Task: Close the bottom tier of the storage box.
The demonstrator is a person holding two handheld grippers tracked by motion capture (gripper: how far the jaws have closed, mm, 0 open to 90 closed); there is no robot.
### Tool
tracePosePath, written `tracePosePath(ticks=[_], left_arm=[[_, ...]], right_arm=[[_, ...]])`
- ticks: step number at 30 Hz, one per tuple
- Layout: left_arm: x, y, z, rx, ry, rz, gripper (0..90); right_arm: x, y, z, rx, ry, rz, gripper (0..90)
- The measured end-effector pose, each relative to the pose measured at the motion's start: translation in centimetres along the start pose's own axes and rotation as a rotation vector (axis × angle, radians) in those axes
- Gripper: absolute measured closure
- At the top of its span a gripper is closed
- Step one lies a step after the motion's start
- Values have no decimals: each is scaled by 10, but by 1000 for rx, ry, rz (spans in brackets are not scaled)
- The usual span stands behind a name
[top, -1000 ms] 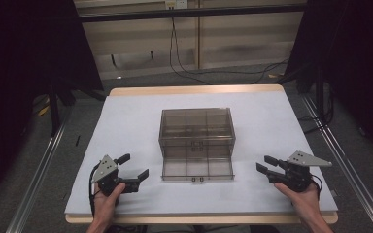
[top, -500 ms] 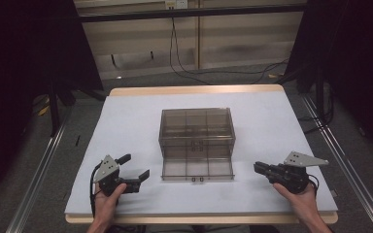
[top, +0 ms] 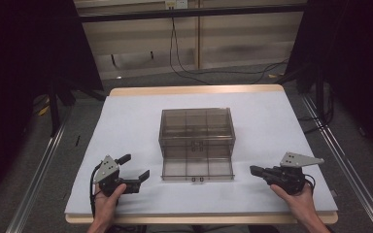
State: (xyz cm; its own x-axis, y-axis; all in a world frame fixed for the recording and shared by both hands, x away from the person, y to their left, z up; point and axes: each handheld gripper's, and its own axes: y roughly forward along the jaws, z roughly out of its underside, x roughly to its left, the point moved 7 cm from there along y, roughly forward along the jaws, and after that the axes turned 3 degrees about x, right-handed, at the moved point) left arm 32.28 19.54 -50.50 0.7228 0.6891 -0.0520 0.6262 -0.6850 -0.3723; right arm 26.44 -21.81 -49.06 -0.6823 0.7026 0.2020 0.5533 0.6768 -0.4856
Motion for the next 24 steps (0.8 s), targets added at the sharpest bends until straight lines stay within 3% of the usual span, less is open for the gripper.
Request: tracePosePath(ticks=[6,10,15,24], left_arm=[[0,-2,0,-10,18,-11,53],[-1,-2,-1,-25,-2,-4,53],[-2,-2,-1,-30,-2,-4,49],[-2,-2,-1,-32,13,-14,49]], right_arm=[[8,6,-4,14,-13,-36,900],[16,11,-7,19,-26,-61,900],[28,19,-11,39,-1,-112,900],[45,33,-14,67,-38,-167,900]])
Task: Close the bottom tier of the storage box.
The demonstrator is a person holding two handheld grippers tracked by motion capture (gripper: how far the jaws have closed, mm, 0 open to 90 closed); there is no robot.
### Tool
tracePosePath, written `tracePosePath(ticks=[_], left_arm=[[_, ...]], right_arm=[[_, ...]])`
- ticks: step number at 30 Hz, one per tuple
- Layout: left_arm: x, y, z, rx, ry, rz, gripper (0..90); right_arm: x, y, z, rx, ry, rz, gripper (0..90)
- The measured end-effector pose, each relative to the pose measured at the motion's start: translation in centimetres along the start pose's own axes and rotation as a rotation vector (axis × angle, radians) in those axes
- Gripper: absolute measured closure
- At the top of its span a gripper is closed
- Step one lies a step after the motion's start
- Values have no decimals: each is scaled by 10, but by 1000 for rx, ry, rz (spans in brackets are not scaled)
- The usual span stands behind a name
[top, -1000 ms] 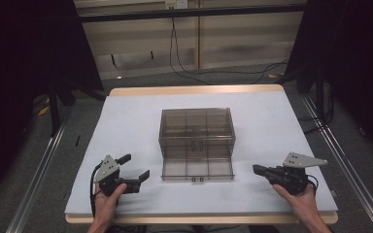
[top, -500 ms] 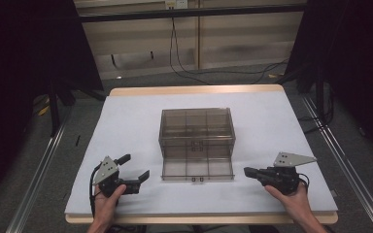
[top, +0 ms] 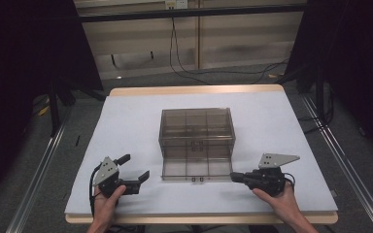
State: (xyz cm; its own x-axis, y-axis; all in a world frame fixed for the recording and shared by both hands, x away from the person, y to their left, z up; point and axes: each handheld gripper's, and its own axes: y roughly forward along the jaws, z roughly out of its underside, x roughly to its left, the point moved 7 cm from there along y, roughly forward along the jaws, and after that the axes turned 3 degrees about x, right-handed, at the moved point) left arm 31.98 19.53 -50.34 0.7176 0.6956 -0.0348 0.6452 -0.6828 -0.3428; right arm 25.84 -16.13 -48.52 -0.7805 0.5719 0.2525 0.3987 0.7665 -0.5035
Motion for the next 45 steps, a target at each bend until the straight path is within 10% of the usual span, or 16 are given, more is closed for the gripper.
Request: tracePosePath(ticks=[21,45], left_arm=[[-1,0,0,-4,4,4,43],[-1,2,0,9,4,9,43]], right_arm=[[28,37,-18,41,-34,-86,900],[22,84,-25,107,-48,-86,900]])
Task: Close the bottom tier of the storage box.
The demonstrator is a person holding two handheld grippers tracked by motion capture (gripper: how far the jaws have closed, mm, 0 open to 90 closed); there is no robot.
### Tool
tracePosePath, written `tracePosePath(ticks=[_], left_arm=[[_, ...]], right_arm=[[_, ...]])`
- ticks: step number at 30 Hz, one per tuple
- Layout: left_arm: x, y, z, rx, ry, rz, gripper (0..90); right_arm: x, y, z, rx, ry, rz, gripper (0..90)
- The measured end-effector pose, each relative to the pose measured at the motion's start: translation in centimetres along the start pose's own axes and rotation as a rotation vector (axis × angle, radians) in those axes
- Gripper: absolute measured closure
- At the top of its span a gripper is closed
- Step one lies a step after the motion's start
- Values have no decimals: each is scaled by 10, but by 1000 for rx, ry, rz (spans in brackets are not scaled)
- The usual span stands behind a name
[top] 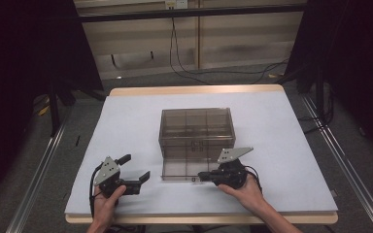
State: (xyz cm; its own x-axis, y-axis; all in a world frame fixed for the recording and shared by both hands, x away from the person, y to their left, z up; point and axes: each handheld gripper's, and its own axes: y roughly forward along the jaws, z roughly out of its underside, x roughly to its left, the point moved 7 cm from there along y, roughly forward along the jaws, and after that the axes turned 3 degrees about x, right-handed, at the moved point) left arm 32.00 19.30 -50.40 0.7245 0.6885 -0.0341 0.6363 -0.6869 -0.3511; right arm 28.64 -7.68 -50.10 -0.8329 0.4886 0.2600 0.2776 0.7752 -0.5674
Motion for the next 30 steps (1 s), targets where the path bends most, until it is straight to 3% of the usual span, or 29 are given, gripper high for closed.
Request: tracePosePath(ticks=[8,17,18,19,30], left_arm=[[0,-1,1,11,22,0,43],[0,-1,1,12,23,0,42],[-1,-1,0,-4,-2,1,43],[1,-1,0,4,17,3,42],[1,-2,1,4,10,2,42]], right_arm=[[-5,9,6,26,8,2,900],[-8,15,7,36,14,7,900],[-8,16,7,38,14,6,900],[-7,16,7,41,10,8,900],[-5,21,8,33,0,13,900]])
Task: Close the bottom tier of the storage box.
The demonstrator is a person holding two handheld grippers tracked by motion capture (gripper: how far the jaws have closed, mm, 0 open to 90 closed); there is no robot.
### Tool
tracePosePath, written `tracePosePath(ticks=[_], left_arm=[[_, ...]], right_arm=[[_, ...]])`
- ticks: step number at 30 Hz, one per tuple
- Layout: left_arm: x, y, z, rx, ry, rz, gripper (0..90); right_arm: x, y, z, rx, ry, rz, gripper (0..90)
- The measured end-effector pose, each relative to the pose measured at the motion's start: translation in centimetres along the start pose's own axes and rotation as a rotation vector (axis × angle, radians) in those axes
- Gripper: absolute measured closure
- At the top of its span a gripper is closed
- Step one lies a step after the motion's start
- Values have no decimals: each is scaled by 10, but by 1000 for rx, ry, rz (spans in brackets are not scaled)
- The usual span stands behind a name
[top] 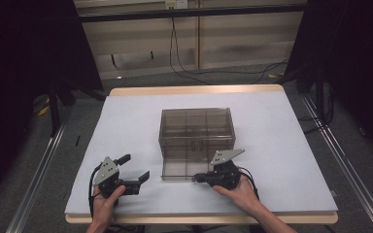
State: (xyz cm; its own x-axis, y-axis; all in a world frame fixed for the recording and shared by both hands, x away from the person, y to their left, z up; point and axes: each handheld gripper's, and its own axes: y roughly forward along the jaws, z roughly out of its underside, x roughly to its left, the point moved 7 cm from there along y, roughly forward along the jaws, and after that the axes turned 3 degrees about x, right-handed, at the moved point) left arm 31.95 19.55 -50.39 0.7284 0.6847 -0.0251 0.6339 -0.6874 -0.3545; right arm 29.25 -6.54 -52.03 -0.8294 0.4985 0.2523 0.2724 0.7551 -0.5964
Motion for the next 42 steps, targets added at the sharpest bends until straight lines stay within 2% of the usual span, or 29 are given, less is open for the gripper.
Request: tracePosePath(ticks=[6,8,21,22,23,28,30,32,35,42], left_arm=[[-1,0,0,-2,8,1,41],[-2,1,-1,-14,-4,2,41],[-3,1,-1,-14,3,3,39],[-2,0,0,0,23,7,39],[-2,0,0,-2,24,7,39],[-2,0,0,3,24,7,39],[-3,1,-1,-16,1,3,39],[-3,1,-1,-15,1,4,39],[-2,0,0,1,27,7,39],[-2,0,0,0,20,6,39]], right_arm=[[0,1,0,-2,5,-7,900],[0,1,0,-2,4,-5,900],[-2,2,-2,-7,8,14,900],[-2,2,-2,-8,8,13,900],[-2,2,-2,-9,13,11,900],[-4,3,-2,-17,12,12,900],[-4,2,-2,-16,10,12,900],[-4,3,-2,-17,6,14,900],[-5,2,-2,-19,17,18,900],[-6,3,-3,-23,15,23,900]])
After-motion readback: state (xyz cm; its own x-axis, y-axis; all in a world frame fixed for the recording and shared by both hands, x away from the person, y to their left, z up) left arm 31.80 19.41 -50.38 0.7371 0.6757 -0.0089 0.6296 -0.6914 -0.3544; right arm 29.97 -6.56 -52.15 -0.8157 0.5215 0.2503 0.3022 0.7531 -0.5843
